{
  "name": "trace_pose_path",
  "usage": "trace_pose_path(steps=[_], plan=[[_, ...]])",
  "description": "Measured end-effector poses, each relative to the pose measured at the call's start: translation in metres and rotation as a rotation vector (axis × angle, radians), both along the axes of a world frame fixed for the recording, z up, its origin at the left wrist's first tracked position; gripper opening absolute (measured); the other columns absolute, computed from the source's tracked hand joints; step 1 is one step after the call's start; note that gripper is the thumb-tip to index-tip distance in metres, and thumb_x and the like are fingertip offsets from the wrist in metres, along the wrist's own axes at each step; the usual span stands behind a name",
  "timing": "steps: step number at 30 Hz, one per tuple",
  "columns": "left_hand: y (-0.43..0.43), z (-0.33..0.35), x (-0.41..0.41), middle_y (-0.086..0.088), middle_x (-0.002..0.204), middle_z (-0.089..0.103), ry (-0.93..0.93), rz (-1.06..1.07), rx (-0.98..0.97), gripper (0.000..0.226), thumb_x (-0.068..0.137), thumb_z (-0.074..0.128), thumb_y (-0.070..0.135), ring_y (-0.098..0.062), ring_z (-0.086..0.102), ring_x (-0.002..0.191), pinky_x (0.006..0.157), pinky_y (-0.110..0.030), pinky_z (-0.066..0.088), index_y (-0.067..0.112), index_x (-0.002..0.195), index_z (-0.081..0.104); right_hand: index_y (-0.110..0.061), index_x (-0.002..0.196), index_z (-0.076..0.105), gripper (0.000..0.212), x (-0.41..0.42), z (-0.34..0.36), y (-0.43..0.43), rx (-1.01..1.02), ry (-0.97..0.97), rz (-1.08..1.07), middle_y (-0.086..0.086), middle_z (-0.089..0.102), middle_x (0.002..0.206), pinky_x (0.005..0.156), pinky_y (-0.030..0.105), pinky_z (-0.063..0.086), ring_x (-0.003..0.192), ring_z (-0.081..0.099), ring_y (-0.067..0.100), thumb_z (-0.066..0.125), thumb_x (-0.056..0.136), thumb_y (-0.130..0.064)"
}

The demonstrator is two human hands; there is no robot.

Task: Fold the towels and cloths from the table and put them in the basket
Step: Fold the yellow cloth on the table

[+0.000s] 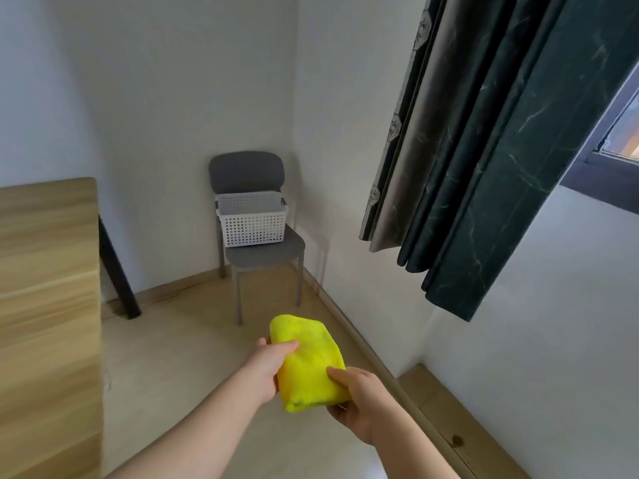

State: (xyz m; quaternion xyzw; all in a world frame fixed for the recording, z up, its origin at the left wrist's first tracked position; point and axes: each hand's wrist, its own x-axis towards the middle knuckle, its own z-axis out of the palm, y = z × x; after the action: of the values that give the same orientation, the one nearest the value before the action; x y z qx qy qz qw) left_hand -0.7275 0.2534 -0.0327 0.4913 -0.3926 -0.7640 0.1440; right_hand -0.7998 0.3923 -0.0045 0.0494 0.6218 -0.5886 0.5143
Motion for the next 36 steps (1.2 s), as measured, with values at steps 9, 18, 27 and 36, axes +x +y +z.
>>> trace_pose_path(steps=[9, 18, 27, 36], plan=[[-0.071, -0.004, -0.104, -0.01, 0.11, 0.044, -0.089, 0.011, -0.31, 0.029, 0.089, 0.054, 0.003, -0.03, 0.049, 0.097, 0.071, -0.032, 0.042, 0.026, 0.098, 0.038, -0.011, 0.087, 0.05, 0.007, -0.119, -0.009, -0.088, 0.111, -0.012, 0.062, 0.012, 0.053, 0.089, 0.06, 0.032, 0.047, 0.076, 0.054, 0.026, 0.045, 0.088, -0.007], [-0.248, 0.02, -0.204, -0.01, 0.104, 0.055, -0.02, -0.037, -0.293, 0.022, 0.084, 0.066, 0.009, -0.029, 0.054, 0.097, 0.086, -0.037, 0.045, 0.022, 0.09, 0.05, -0.016, 0.109, 0.049, 0.019, -0.228, -0.005, -0.279, -0.034, 0.282, 0.152, 0.003, 0.059, 0.087, 0.047, 0.02, 0.043, 0.071, 0.057, 0.018, 0.051, 0.094, -0.006], [-0.401, 0.021, -0.27, -0.011, 0.128, 0.045, -0.109, -0.108, -0.152, 0.052, 0.078, 0.068, -0.001, -0.036, 0.052, 0.11, 0.081, -0.045, 0.052, 0.033, 0.111, 0.047, -0.013, 0.131, 0.046, 0.042, -0.313, -0.02, -0.444, -0.035, 0.393, 0.226, 0.012, 0.055, 0.119, 0.087, 0.049, 0.052, 0.101, 0.058, 0.032, 0.057, 0.09, -0.01], [-0.54, -0.007, -0.346, -0.007, 0.125, 0.035, -0.17, 0.027, -0.156, 0.055, 0.085, 0.062, 0.0, -0.037, 0.046, 0.112, 0.086, -0.052, 0.049, 0.036, 0.119, 0.039, -0.019, 0.133, 0.045, 0.039, -0.409, -0.056, -0.61, 0.036, 0.249, 0.406, 0.012, 0.044, 0.135, 0.091, 0.049, 0.05, 0.115, 0.05, 0.035, 0.053, 0.094, -0.015]])
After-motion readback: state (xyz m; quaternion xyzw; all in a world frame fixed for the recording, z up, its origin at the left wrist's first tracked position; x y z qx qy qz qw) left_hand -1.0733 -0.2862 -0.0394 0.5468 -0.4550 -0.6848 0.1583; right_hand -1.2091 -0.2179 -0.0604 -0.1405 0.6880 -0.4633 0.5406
